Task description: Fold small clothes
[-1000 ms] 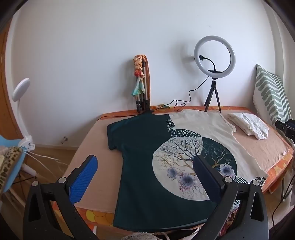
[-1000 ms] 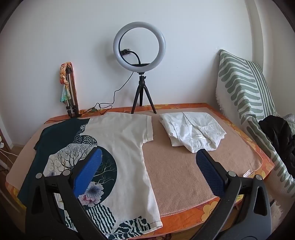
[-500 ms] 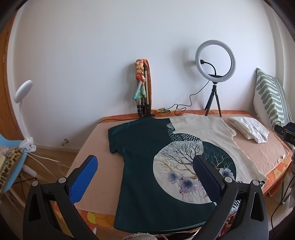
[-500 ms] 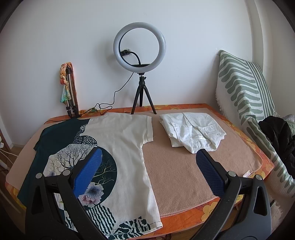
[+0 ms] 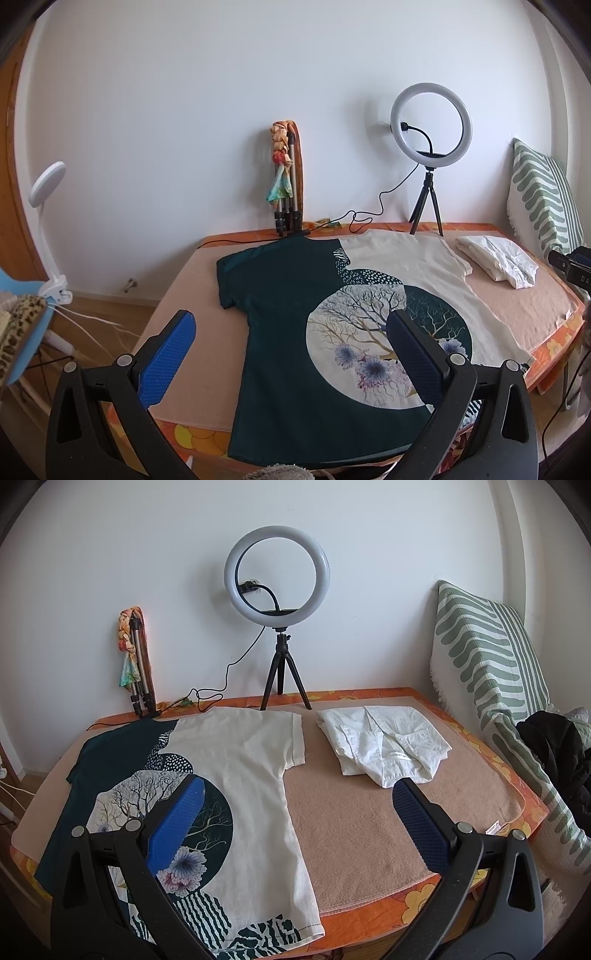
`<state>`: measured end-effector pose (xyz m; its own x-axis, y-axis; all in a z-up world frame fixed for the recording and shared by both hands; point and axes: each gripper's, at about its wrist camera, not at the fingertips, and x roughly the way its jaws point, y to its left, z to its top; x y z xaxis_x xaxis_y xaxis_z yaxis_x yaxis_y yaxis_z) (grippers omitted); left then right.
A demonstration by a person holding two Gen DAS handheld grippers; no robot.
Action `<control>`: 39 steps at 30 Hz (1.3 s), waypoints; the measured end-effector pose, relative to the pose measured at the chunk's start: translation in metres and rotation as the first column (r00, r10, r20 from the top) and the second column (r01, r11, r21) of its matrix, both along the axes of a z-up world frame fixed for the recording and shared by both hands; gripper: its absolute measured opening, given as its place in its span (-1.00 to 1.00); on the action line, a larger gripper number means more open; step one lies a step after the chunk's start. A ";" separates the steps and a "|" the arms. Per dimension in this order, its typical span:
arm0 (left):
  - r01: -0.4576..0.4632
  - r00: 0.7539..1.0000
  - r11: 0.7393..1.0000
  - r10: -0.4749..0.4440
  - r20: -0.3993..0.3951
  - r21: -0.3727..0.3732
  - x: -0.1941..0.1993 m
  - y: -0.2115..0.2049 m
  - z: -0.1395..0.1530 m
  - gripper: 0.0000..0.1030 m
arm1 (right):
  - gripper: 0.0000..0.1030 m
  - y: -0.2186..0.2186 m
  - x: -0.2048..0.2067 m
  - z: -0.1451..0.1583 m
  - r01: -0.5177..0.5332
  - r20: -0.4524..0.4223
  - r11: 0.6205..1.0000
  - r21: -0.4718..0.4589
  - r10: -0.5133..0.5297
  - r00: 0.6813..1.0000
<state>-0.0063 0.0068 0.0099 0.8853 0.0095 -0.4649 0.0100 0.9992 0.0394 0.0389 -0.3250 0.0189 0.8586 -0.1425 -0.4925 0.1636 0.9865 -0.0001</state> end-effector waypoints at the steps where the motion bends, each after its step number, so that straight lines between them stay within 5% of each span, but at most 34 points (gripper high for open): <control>1: 0.001 1.000 1.000 -0.001 -0.001 -0.001 0.000 0.000 0.000 0.99 | 1.00 0.000 0.000 0.000 0.000 0.000 1.000 -0.001 0.000 1.000; 39: 0.005 1.000 1.000 -0.006 -0.010 -0.013 0.001 0.001 0.000 0.99 | 1.00 0.001 0.000 0.004 0.004 0.004 1.000 -0.001 -0.004 1.000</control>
